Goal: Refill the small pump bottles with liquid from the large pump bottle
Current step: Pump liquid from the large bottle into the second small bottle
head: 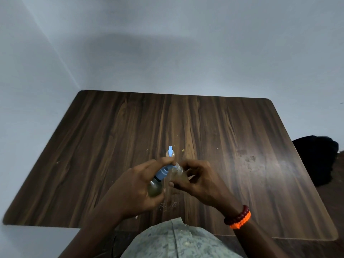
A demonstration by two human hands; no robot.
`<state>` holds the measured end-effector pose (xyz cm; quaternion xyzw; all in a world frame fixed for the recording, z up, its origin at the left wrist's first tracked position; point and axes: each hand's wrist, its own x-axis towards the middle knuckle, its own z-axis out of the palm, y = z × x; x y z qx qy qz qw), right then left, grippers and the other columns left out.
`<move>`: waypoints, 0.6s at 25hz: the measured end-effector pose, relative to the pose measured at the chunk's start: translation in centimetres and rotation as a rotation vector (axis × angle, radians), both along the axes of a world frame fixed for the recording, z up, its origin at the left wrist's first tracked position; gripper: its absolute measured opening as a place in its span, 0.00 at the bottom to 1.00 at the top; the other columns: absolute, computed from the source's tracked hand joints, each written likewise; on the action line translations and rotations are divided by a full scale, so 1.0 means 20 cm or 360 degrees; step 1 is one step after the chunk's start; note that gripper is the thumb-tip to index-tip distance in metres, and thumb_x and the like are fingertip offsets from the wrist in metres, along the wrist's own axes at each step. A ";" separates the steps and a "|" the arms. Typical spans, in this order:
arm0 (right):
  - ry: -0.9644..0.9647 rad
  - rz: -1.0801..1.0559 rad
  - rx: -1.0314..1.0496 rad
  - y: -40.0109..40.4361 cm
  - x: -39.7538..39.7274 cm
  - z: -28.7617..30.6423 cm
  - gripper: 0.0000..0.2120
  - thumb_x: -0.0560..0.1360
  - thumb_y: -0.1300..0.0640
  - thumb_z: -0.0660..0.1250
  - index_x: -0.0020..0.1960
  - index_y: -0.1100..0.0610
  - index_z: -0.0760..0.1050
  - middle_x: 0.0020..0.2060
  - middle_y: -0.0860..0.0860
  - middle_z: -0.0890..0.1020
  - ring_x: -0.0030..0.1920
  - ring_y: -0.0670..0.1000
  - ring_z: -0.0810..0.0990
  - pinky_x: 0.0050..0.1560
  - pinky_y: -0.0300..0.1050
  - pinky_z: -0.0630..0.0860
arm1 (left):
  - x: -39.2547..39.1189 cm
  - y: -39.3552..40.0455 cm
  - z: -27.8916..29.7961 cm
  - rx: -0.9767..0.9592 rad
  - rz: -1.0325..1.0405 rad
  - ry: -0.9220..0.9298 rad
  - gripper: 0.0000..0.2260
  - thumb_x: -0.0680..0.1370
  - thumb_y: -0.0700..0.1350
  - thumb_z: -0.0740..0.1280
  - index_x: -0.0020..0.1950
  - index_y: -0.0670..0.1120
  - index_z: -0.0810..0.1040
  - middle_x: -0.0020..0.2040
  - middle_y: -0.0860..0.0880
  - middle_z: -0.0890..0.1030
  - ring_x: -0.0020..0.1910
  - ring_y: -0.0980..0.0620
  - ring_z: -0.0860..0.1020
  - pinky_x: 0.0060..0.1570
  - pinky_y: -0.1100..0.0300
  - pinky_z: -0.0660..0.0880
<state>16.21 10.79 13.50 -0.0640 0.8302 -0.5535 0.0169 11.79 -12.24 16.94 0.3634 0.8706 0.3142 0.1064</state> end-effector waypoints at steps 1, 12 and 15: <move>0.0002 0.0004 0.0017 0.00 0.01 -0.01 0.15 0.74 0.49 0.78 0.57 0.55 0.83 0.49 0.49 0.87 0.46 0.49 0.87 0.43 0.48 0.86 | 0.00 0.01 0.01 -0.0012 0.0013 0.0033 0.32 0.74 0.60 0.68 0.76 0.66 0.61 0.61 0.61 0.79 0.49 0.63 0.81 0.48 0.60 0.83; 0.0013 -0.0022 0.0050 0.00 0.01 -0.01 0.13 0.74 0.49 0.79 0.55 0.53 0.83 0.47 0.47 0.87 0.43 0.45 0.87 0.39 0.36 0.82 | -0.03 0.01 0.03 -0.0088 -0.0016 0.0051 0.32 0.73 0.57 0.71 0.75 0.67 0.62 0.57 0.61 0.80 0.44 0.64 0.80 0.45 0.61 0.82; -0.0004 -0.0063 -0.0014 0.01 0.00 0.01 0.15 0.73 0.47 0.78 0.55 0.52 0.83 0.47 0.47 0.87 0.44 0.46 0.87 0.40 0.38 0.83 | -0.03 0.00 0.03 -0.0069 -0.0043 -0.0003 0.38 0.74 0.55 0.73 0.78 0.69 0.56 0.61 0.62 0.79 0.45 0.65 0.81 0.46 0.64 0.83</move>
